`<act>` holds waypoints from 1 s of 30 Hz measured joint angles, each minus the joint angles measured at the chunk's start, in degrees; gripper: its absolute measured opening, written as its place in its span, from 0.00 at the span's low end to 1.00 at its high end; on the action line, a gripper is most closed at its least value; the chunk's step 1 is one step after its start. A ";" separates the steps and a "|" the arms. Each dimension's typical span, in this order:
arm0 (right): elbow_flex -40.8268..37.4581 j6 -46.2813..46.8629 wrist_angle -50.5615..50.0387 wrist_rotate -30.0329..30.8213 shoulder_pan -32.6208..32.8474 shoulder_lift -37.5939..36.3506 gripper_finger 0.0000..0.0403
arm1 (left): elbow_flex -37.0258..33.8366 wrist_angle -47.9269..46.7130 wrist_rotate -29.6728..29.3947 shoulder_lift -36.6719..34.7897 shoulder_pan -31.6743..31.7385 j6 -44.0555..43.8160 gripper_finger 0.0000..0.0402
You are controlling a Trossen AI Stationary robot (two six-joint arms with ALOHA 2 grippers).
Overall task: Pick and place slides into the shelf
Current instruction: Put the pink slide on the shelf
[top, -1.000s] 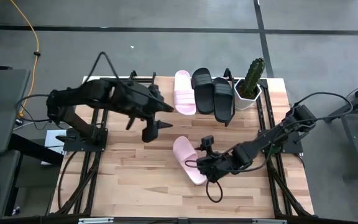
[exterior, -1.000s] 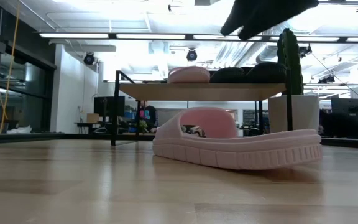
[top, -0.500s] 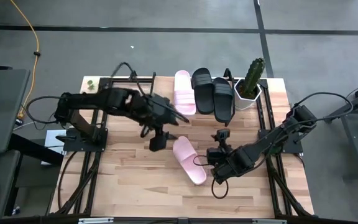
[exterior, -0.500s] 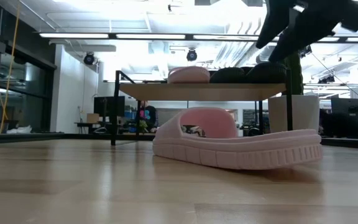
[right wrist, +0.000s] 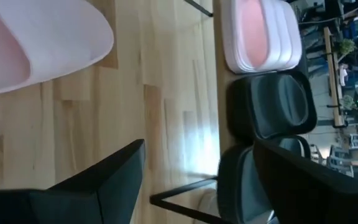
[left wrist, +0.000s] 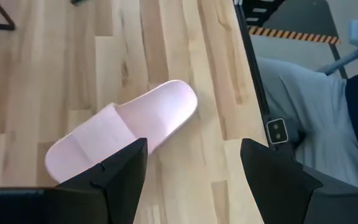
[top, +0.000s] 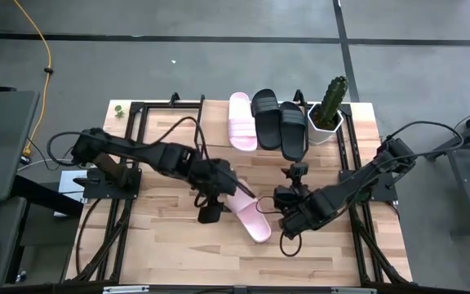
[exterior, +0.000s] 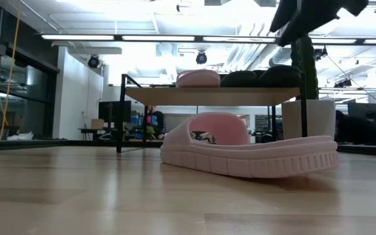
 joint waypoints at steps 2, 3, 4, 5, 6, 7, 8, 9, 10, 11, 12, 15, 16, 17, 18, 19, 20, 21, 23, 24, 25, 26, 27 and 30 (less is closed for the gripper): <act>1.06 1.11 -1.32 -0.20 0.35 0.00 0.72 | -2.51 1.85 0.00 -0.01 -0.28 -0.52 0.62; 1.34 1.34 -1.96 -0.21 0.62 0.00 0.72 | -3.64 2.57 0.06 0.06 -0.26 -0.69 0.62; 1.43 1.70 -2.50 -0.21 0.98 0.00 0.72 | -4.70 3.42 0.04 0.07 -0.27 -0.84 0.62; 1.43 2.22 -3.14 -0.20 1.43 0.00 0.72 | -5.63 4.32 0.02 0.06 -0.20 -0.86 0.62; 1.45 2.61 -4.02 0.03 1.89 0.00 0.72 | -6.68 5.29 0.02 0.03 -0.06 -0.87 0.62; 1.45 3.43 -4.78 0.36 2.35 0.00 0.72 | -7.69 6.10 0.02 0.03 -0.06 -0.89 0.62; 1.45 4.04 -5.50 0.72 2.74 0.00 0.72 | -8.68 6.89 0.02 0.03 -0.02 -0.89 0.62; 1.45 4.82 -6.23 0.90 3.15 0.00 0.72 | -9.58 7.73 0.00 0.03 0.00 -0.89 0.62; 1.45 5.49 -6.79 1.12 3.54 0.00 0.72 | -10.52 8.96 0.00 0.03 0.00 -0.91 0.62; 1.45 6.27 -7.18 1.30 3.87 0.00 0.72 | -11.48 10.52 0.00 0.03 0.00 -1.02 0.62; 1.45 6.94 -7.63 1.47 4.27 0.00 0.72 | -12.37 11.68 0.00 0.03 -0.02 -1.11 0.62; 1.45 7.98 -8.12 1.78 5.15 0.00 0.72 | -14.62 13.80 -1.05 0.03 -0.11 -2.05 0.62; 1.45 8.18 -8.11 1.87 5.35 0.00 0.72 | -15.37 14.79 -1.92 0.03 -0.36 -2.24 0.62; 1.45 8.43 -8.13 2.11 5.51 0.00 0.72 | -16.27 15.88 -2.99 0.01 -0.74 -2.38 0.62; 1.45 8.50 -8.13 2.37 5.67 0.00 0.72 | -17.16 16.64 -4.55 0.01 -0.98 -2.38 0.62; 1.45 8.51 -8.13 2.54 5.75 0.00 0.72 | -17.93 17.20 -6.37 0.03 -1.45 -2.40 0.62; 1.45 8.51 -8.12 2.83 5.76 0.00 0.72 | -18.52 17.57 -8.11 0.03 -1.96 -2.40 0.62; 1.45 8.51 -8.12 2.85 5.76 0.00 0.72 | -19.13 18.21 -9.74 0.03 -2.51 -2.40 0.62; 1.45 8.53 -8.11 2.85 5.76 0.00 0.72 | -20.28 19.50 -13.24 0.03 -3.86 -2.47 0.62; 1.45 8.53 -8.08 2.85 5.74 0.00 0.72 | -20.75 19.67 -14.79 0.03 -4.61 -2.48 0.62; 1.45 8.53 -8.07 2.87 5.69 0.00 0.72 | -20.94 19.80 -16.08 0.03 -5.37 -2.47 0.62; 1.45 8.53 -8.03 2.87 5.56 0.00 0.72 | -21.02 20.20 -17.44 0.03 -6.12 -2.49 0.62; 1.45 8.53 -7.94 2.87 5.36 0.00 0.72 | -21.02 20.57 -19.01 0.18 -6.90 -2.68 0.62; 1.48 8.59 -7.75 2.98 5.07 0.00 0.72 | -21.11 21.96 -24.04 1.40 -9.07 -3.38 0.62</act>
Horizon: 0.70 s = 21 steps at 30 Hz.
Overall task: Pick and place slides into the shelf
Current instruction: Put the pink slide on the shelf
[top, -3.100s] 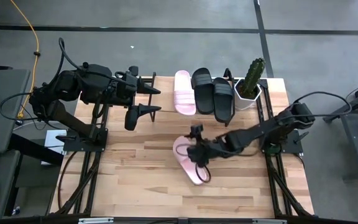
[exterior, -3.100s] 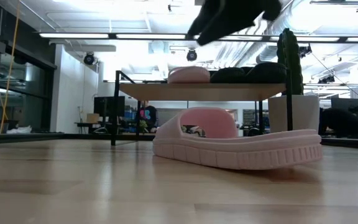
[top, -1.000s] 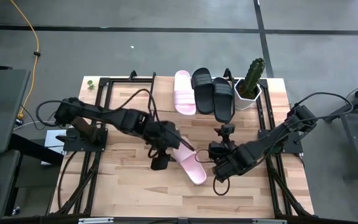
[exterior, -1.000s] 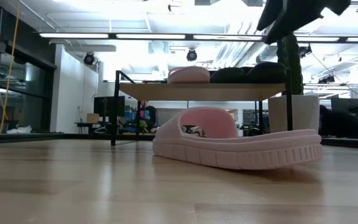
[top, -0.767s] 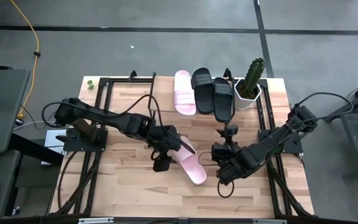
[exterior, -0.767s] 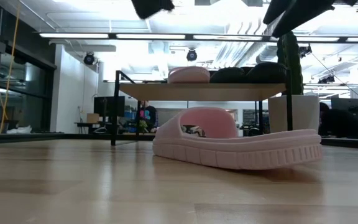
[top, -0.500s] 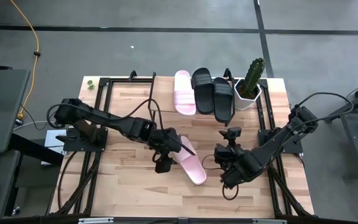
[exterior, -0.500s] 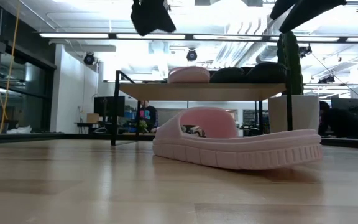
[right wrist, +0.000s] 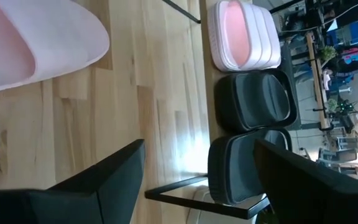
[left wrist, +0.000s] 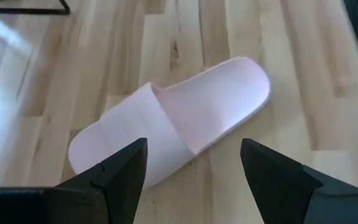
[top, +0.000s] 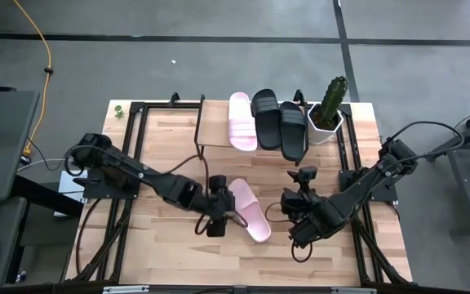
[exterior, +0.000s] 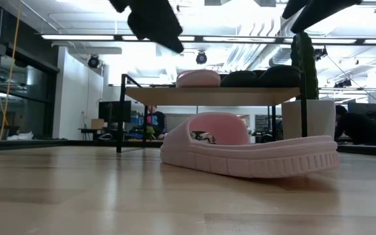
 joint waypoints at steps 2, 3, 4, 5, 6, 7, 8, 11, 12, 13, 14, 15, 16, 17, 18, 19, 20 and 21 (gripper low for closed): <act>0.01 0.03 0.16 0.19 -0.25 0.00 0.72 | 0.20 3.17 -1.13 1.51 -0.87 -0.01 0.62; 0.02 0.06 0.40 0.07 -0.25 0.00 0.72 | 0.29 4.71 -1.17 2.40 -1.01 0.04 0.62; 0.02 -0.01 0.59 0.05 -0.28 0.00 0.72 | 0.15 4.41 -1.18 3.06 -1.28 0.04 0.62; 0.02 -0.02 0.60 0.07 -0.26 -0.02 0.72 | 0.09 4.67 -1.23 4.13 -1.30 0.02 0.62; 0.02 -0.02 0.76 0.03 -0.25 -0.02 0.72 | 0.09 5.97 -1.40 5.29 -1.24 0.02 0.62; 0.02 -0.08 1.03 -0.13 -0.25 0.00 0.72 | 0.16 6.67 -1.79 6.53 -1.18 0.03 0.62; 0.02 -0.14 1.07 -0.14 -0.25 0.00 0.72 | 0.15 6.42 -2.27 7.43 -1.14 0.02 0.62; 0.02 -0.13 1.09 -0.22 -0.25 0.00 0.72 | 0.24 7.71 -5.72 9.60 -1.09 0.87 0.62; 0.02 -0.13 1.05 -0.19 -0.25 0.00 0.72 | 0.18 6.74 -7.18 9.75 -1.11 1.08 0.62; 0.02 -0.13 1.01 -0.19 -0.25 0.00 0.72 | 0.02 5.98 -8.45 9.76 -1.12 1.22 0.62; 0.02 -0.13 1.12 -0.19 -0.25 0.00 0.72 | 0.03 6.60 -9.11 9.76 -1.14 0.98 0.62; 0.02 -0.13 1.21 -0.21 -0.25 0.00 0.72 | 0.09 6.97 -9.78 9.71 -1.14 0.38 0.62; 0.02 -0.11 1.13 -0.19 -0.25 0.00 0.72 | 0.11 7.02 -10.41 9.59 -1.14 -0.19 0.62; 0.02 -0.11 1.11 -0.19 -0.25 0.00 0.72 | 0.11 7.16 -10.75 9.50 -1.19 -0.44 0.62; 0.02 -0.13 1.24 -0.19 -0.25 0.00 0.72 | 0.11 7.70 -10.76 9.47 -1.25 -0.54 0.62; 0.00 -0.11 1.22 -0.19 -0.25 0.00 0.72 | 0.11 8.56 -10.76 9.45 -1.25 -0.68 0.62; 0.00 -0.11 1.20 -0.18 -0.25 0.00 0.72 | 0.11 9.22 -10.72 9.45 -1.27 -0.89 0.62; 0.00 -0.12 1.23 -0.19 -0.25 0.00 0.72 | 0.11 10.09 -10.53 9.53 -1.47 -1.40 0.62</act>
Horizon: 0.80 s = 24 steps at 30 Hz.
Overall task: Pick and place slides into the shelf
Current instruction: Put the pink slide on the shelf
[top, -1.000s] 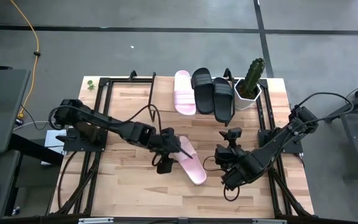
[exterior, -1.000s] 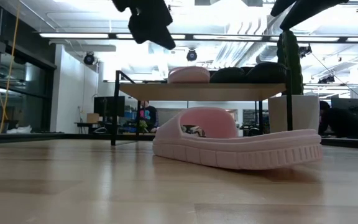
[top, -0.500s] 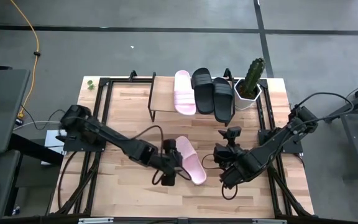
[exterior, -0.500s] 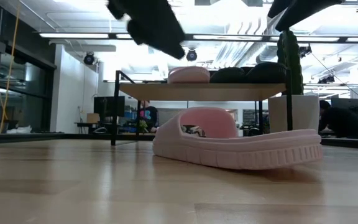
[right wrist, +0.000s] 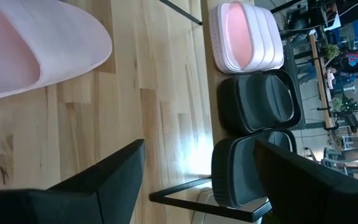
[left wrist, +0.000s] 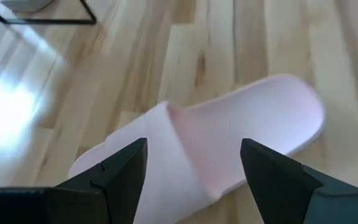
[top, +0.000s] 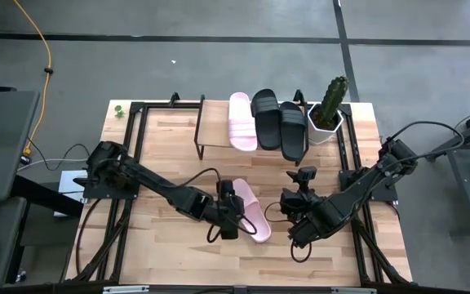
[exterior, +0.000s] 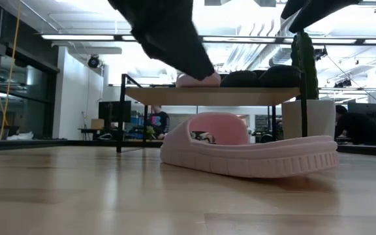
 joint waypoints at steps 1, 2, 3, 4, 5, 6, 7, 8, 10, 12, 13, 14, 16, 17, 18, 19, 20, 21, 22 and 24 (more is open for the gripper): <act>0.00 0.00 0.03 0.00 0.00 0.00 0.72 | 0.03 1.43 0.39 0.52 -0.04 -0.42 0.62; 0.00 0.02 0.03 0.01 0.00 0.00 0.72 | 0.13 2.58 0.87 1.07 -0.06 -0.59 0.62; 0.00 0.02 0.03 0.00 0.00 0.00 0.72 | 0.11 2.91 1.09 1.64 -0.23 -0.64 0.62; 0.00 0.02 0.12 0.00 0.00 0.00 0.72 | 0.07 3.50 1.12 2.31 -0.54 -0.79 0.62; 0.00 0.02 0.23 0.00 0.00 0.00 0.72 | 0.07 4.61 1.12 2.97 -0.57 -0.82 0.62; 0.00 -0.01 0.25 0.00 0.00 0.00 0.72 | 0.07 5.02 1.10 3.43 -0.59 -0.82 0.62; 0.00 0.02 0.25 0.00 0.00 0.00 0.72 | 0.07 5.08 1.11 3.81 -0.82 -1.10 0.62; 0.00 0.06 0.27 0.00 0.00 0.00 0.72 | 0.07 5.16 1.01 4.20 -0.87 -1.49 0.62; 0.00 0.10 0.37 -0.02 0.00 0.00 0.72 | 0.07 5.10 -0.05 5.04 -0.85 -2.14 0.62; 0.00 0.14 0.43 -0.02 0.00 0.00 0.72 | 0.00 4.29 -1.13 5.18 -0.81 -2.29 0.62; 0.00 0.15 0.46 -0.02 0.00 0.00 0.72 | 0.01 4.33 -1.80 5.16 -0.81 -2.31 0.62; 0.00 0.15 0.46 -0.02 0.00 0.00 0.72 | 0.02 4.28 -2.48 5.12 -0.81 -2.32 0.62; 0.00 0.17 0.53 -0.04 0.00 0.00 0.72 | 0.02 3.95 -3.77 5.12 -0.78 -2.31 0.62; 0.00 0.17 0.66 -0.04 0.00 0.00 0.72 | 0.02 3.90 -4.25 5.12 -0.78 -2.29 0.62; 0.00 0.12 0.79 -0.04 0.00 0.00 0.72 | 0.02 3.96 -4.69 5.12 -0.78 -2.25 0.62; 0.00 0.10 0.89 -0.04 0.00 0.00 0.72 | 0.02 3.95 -4.91 5.12 -0.78 -2.27 0.62; -0.02 0.10 0.92 -0.07 0.00 0.00 0.72 | 0.02 3.90 -4.90 5.12 -0.78 -2.27 0.62; -0.02 0.10 0.90 -0.07 0.00 0.00 0.72 | 0.02 3.82 -4.90 5.12 -0.78 -2.25 0.62; -0.02 0.10 0.92 -0.07 0.00 0.00 0.72 | 0.02 3.83 -4.90 5.13 -0.78 -2.25 0.62; -0.04 0.15 0.91 -0.13 0.00 0.00 0.72 | 0.12 4.44 -5.02 5.84 -0.78 -2.24 0.62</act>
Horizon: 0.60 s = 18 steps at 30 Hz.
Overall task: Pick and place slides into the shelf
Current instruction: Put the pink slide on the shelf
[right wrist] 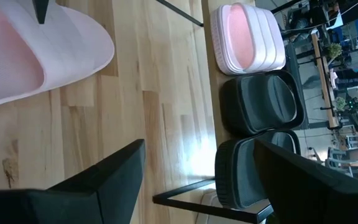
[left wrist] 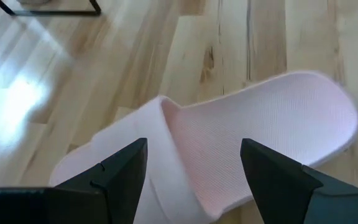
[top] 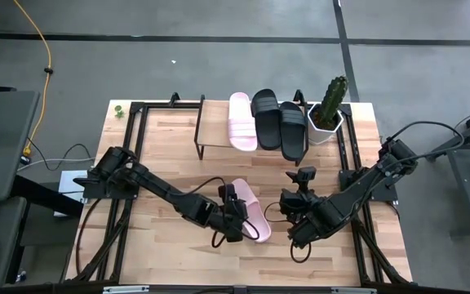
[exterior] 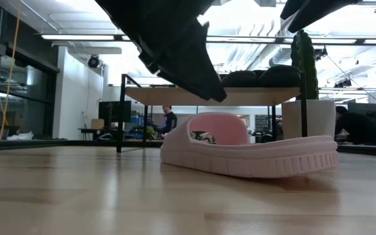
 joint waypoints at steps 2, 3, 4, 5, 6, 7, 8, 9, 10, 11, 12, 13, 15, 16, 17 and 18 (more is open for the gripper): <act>0.00 -0.05 0.16 -0.04 -0.02 0.00 0.72 | -0.11 -1.05 -0.32 0.39 0.00 0.02 0.62; 0.00 -0.07 0.24 -0.04 0.00 0.00 0.72 | -0.07 -0.44 -0.46 0.94 0.00 0.00 0.62; 0.00 -0.07 0.30 -0.04 0.00 0.00 0.72 | 0.17 0.31 -0.50 1.58 0.01 -0.01 0.62; 0.00 -0.11 0.39 -0.07 -0.02 0.00 0.72 | 0.11 -0.13 -0.48 1.92 0.02 -0.01 0.62; 0.00 -0.13 0.41 -0.07 -0.02 0.00 0.72 | -0.05 -1.05 -0.50 2.08 0.04 -0.01 0.62; 0.00 -0.13 0.44 -0.06 -0.01 0.00 0.72 | -0.09 -0.45 -0.54 2.51 0.07 0.00 0.62; 0.00 -0.15 0.55 -0.11 -0.01 0.00 0.72 | 0.13 0.95 -0.72 3.17 0.07 -0.01 0.62; 0.00 -0.15 0.66 -0.10 -0.02 0.00 0.72 | 0.18 1.06 -1.25 3.48 0.07 0.02 0.62; 0.00 -0.15 0.60 -0.09 -0.02 0.00 0.72 | 0.05 0.10 -2.11 3.52 0.03 0.12 0.62; 0.00 -0.15 0.61 -0.09 -0.02 0.00 0.72 | 0.02 0.06 -2.60 3.52 0.02 0.15 0.62; -0.01 -0.15 0.78 -0.23 -0.02 0.01 0.72 | 0.03 0.21 -2.93 3.56 0.02 0.03 0.62; 0.00 -0.17 0.80 -0.33 -0.02 0.02 0.72 | 0.13 0.36 -3.20 3.94 0.04 -0.02 0.62; -0.02 -0.15 0.86 -0.34 -0.02 0.00 0.72 | 0.06 0.25 -3.92 4.39 0.03 0.15 0.62; -0.02 -0.15 0.89 -0.35 -0.02 0.02 0.72 | 0.07 0.23 -4.52 4.37 0.02 0.14 0.62; -0.02 -0.15 0.87 -0.33 -0.02 0.02 0.72 | 0.08 0.22 -4.97 4.24 0.02 0.10 0.62; -0.02 -0.15 0.87 -0.33 -0.01 0.02 0.72 | 0.08 0.18 -5.15 4.24 0.02 0.10 0.62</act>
